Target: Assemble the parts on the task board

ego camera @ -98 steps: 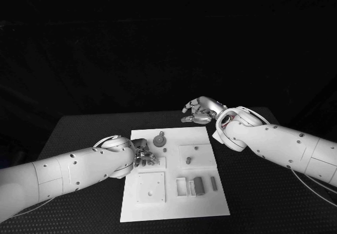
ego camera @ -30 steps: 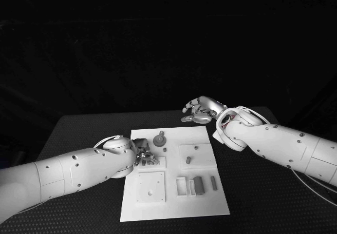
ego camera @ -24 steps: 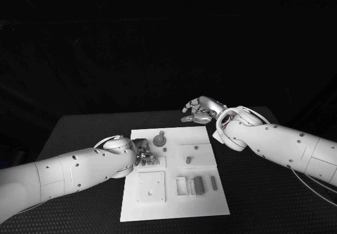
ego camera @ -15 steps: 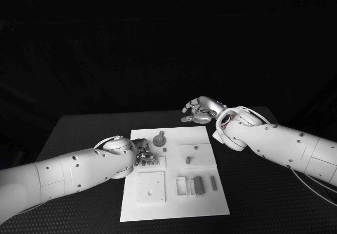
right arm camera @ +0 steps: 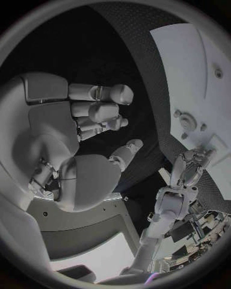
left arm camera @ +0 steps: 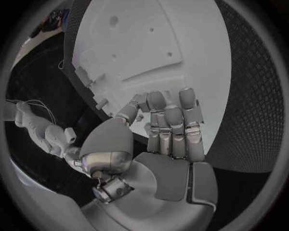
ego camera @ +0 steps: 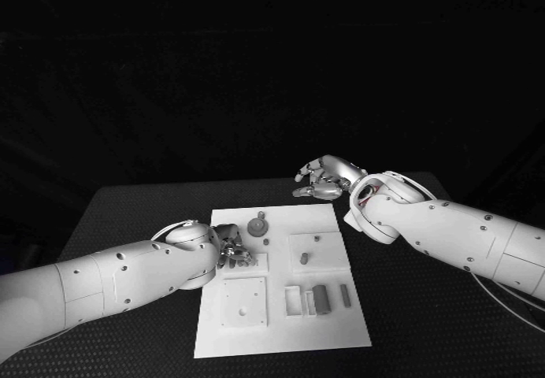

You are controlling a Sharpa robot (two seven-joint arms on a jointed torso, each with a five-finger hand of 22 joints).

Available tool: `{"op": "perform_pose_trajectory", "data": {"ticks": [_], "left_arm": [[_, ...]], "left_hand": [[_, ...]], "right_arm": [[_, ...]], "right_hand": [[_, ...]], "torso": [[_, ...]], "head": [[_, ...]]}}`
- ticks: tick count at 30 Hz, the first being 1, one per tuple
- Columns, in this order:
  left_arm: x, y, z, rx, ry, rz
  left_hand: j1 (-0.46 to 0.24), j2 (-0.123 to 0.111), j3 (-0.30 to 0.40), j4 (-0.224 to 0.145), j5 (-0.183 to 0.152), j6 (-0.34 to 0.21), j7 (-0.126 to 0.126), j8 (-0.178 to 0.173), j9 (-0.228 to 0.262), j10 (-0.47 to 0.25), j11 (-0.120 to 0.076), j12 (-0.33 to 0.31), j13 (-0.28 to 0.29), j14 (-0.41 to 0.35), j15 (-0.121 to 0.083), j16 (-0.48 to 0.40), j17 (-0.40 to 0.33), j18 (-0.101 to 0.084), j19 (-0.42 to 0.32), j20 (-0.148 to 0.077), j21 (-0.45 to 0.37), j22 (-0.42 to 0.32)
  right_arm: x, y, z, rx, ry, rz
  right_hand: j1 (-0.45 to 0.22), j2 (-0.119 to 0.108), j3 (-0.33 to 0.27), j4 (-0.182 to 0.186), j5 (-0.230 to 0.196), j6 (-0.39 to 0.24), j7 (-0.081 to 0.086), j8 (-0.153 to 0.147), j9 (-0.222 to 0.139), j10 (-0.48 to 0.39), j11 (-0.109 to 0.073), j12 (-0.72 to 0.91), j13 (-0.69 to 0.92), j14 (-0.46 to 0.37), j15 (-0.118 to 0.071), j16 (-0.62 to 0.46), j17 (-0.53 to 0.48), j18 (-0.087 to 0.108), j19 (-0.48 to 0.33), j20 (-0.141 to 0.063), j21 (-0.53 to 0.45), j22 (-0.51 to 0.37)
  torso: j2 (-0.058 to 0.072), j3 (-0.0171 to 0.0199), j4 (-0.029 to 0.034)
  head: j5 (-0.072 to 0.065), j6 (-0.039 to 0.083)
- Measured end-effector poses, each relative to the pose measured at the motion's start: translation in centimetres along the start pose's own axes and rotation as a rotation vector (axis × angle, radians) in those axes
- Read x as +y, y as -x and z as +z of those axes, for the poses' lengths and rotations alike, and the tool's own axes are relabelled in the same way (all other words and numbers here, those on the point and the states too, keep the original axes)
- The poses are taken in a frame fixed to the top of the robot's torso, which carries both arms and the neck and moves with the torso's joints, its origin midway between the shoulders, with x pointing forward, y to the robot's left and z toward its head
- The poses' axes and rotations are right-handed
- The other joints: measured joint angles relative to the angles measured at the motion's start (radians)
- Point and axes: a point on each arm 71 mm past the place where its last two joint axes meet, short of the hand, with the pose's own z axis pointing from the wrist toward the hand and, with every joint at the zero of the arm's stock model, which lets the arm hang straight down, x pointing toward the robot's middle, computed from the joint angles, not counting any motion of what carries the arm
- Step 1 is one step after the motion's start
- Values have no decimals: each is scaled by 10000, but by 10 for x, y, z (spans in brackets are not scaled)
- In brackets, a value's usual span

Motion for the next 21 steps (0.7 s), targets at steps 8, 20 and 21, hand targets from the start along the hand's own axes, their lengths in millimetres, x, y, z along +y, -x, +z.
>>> {"op": "perform_pose_trajectory", "data": {"ticks": [8,20,21], "left_arm": [[1,-1,0,-33,18,-97],[2,-2,-1,-35,152,-430],[2,-2,-1,-37,165,-456]], "left_hand": [[-40,41,-17,6,-18,0,-1,0,-1,0,0,0,0,-6,1,0,-13,-1,-1,1,0,0],[-84,102,-59,-7,25,-1,-1,0,7,1,1,41,0,32,-41,37,-34,0,-2,3,0,1],[-84,102,-59,-7,25,-1,-1,0,11,1,1,41,0,32,-40,38,-34,0,-2,3,0,4]], "right_arm": [[0,0,0,3,-3,0],[-1,0,0,9,-17,-3],[-1,0,0,9,-18,-3]], "right_hand": [[0,0,0,0,0,-1,0,0,0,0,0,0,0,0,0,0,0,0,8,-6,0,0],[0,0,0,-1,0,-3,-1,0,0,0,0,0,1,0,0,0,0,0,6,-41,0,0],[0,0,0,-1,0,-3,-1,0,0,0,0,0,1,0,0,0,0,0,6,-41,0,0]], "torso": [[-3,-3,2],[-3,0,4],[-2,0,3]], "head": [[0,-5],[-8,4],[-8,4]]}}
